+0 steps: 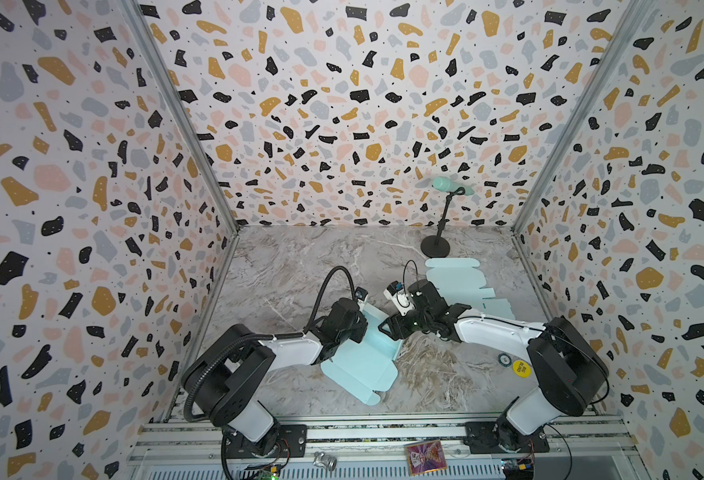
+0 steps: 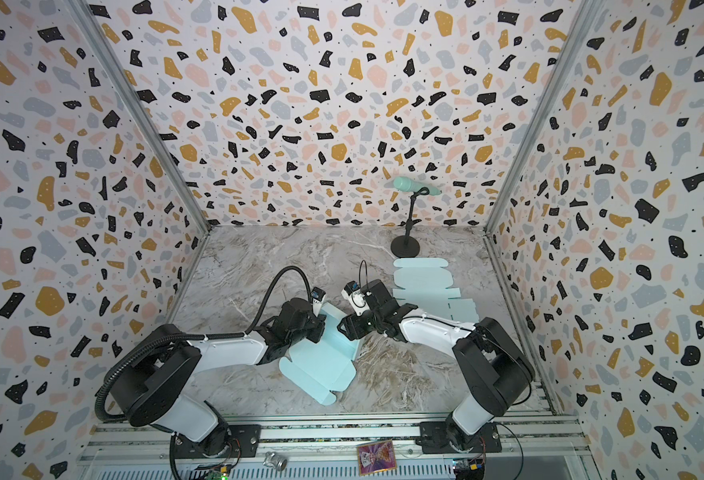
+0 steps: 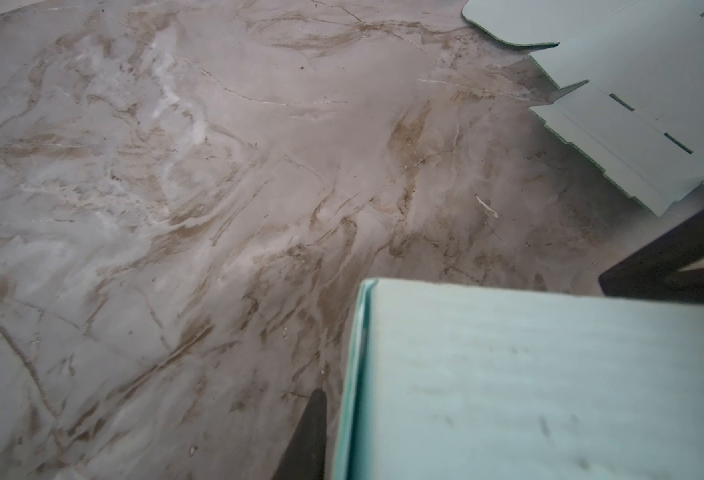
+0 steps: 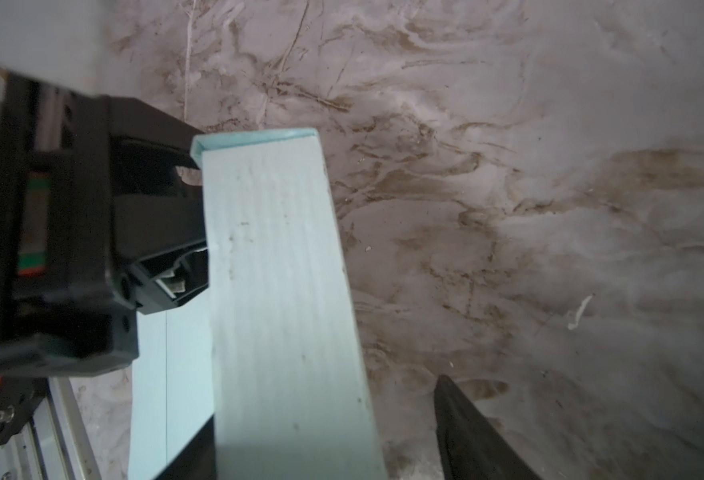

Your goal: Fold the paper box

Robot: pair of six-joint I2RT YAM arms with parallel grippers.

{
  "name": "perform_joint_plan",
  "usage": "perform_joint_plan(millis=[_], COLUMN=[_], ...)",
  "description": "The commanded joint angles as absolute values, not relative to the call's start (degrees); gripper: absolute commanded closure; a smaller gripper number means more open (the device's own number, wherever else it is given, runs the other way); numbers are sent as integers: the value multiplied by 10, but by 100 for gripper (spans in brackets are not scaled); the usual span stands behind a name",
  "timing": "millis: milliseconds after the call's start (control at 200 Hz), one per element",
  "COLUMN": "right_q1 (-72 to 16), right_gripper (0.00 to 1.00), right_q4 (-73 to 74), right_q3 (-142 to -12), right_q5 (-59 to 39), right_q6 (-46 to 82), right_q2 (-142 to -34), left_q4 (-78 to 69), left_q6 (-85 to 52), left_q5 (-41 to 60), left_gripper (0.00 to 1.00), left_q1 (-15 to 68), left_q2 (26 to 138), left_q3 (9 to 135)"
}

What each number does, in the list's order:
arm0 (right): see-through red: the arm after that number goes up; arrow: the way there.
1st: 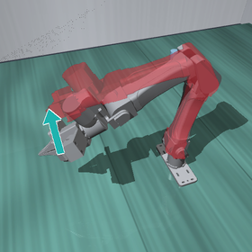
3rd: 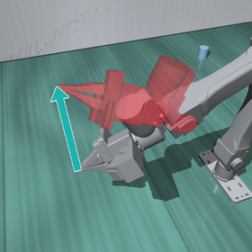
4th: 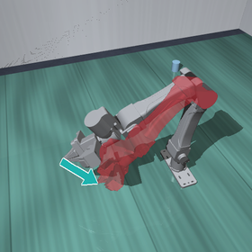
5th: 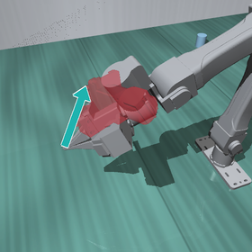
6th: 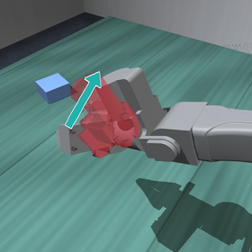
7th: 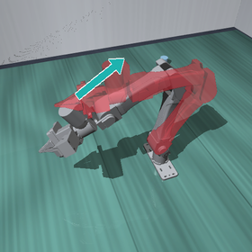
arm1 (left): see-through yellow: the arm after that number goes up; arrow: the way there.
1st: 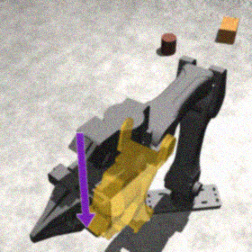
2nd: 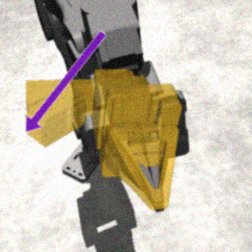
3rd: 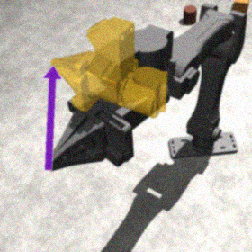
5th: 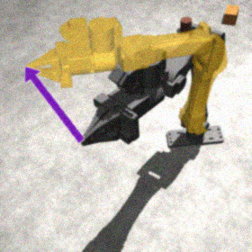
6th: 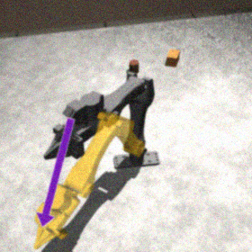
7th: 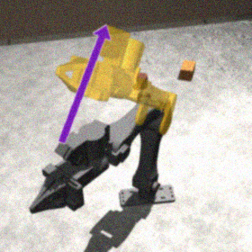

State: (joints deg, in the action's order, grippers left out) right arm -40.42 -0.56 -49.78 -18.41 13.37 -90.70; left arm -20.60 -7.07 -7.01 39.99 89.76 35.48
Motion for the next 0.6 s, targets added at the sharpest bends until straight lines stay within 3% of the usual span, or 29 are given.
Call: perform_joint_plan(millis=[0, 190, 596], right_q1=[-407, -404, -367], right_gripper=[33, 33, 32], right_q4=[-34, -28, 1], right_q3=[-518, -515, -494], right_q5=[-153, -146, -184], right_q6=[127, 134, 158], right_q2=[-891, -887, -885], left_q4=[-215, -210, -156], left_q6=[-70, -74, -138], left_q5=[-78, -80, -86], left_gripper=[76, 72, 49], left_q1=[404, 407, 414], left_q2=[893, 883, 803], left_q3=[348, 338, 323])
